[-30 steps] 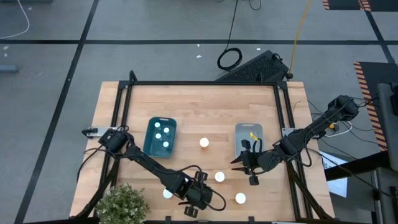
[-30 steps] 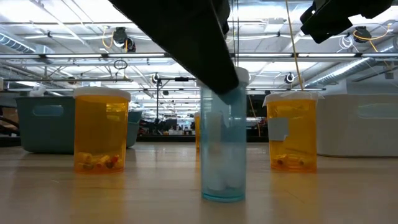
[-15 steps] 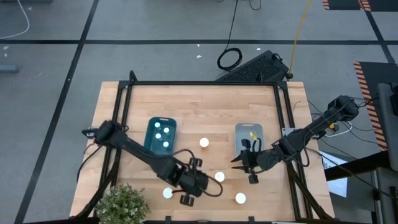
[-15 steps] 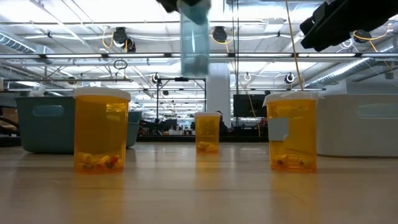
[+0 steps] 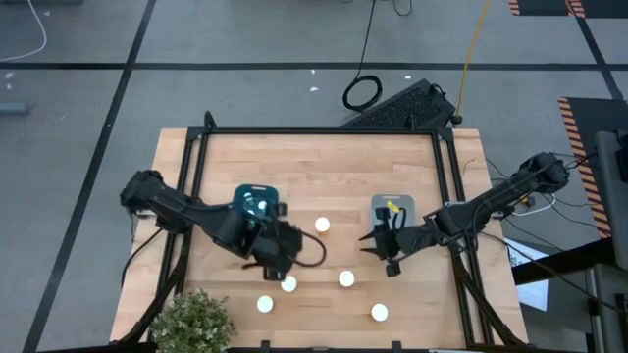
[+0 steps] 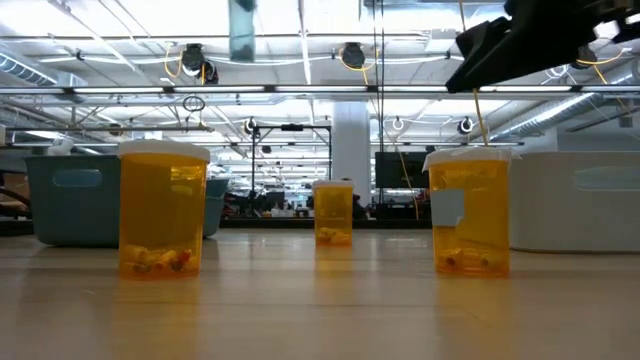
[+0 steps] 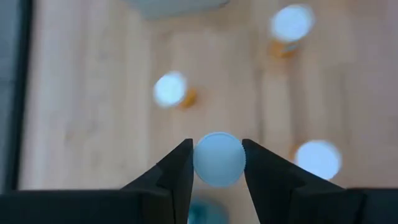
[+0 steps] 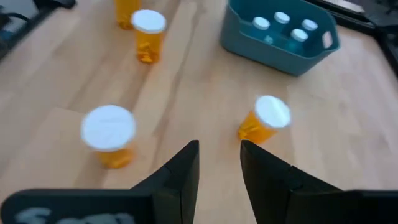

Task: Pick and place medicine bottles into bin by pill shape (circle, oval)
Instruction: Put the blue pill bottle into the blue bin

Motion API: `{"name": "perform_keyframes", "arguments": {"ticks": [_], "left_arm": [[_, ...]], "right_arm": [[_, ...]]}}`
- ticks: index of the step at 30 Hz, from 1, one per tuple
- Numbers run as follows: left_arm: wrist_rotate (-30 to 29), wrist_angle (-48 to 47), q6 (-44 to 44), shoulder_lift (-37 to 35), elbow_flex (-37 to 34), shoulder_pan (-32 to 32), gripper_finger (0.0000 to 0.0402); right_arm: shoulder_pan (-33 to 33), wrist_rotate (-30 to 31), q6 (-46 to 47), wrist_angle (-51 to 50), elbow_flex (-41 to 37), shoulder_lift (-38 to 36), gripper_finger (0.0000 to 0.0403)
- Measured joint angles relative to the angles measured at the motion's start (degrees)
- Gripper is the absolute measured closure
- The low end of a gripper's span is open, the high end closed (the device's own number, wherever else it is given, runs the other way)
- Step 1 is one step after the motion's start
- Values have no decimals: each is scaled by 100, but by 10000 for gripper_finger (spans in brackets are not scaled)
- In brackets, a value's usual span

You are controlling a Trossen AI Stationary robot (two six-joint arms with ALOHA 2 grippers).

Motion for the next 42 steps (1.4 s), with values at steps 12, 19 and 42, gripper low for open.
{"name": "perform_keyframes", "arguments": {"ticks": [12,19,42], "left_arm": [[-333,-673,-1258,-740,-1023,-57,268],[-150,-202,-1920,-1486,-2128,-117,268],[-292,314,-3239,-2113,-3882,-470,268]], "right_arm": [[-659,-2,-269,0,0,0,293],[-673,-16,-54,-2,0,0,293],[-677,-20,-11,-6,-2,0,293]]}}
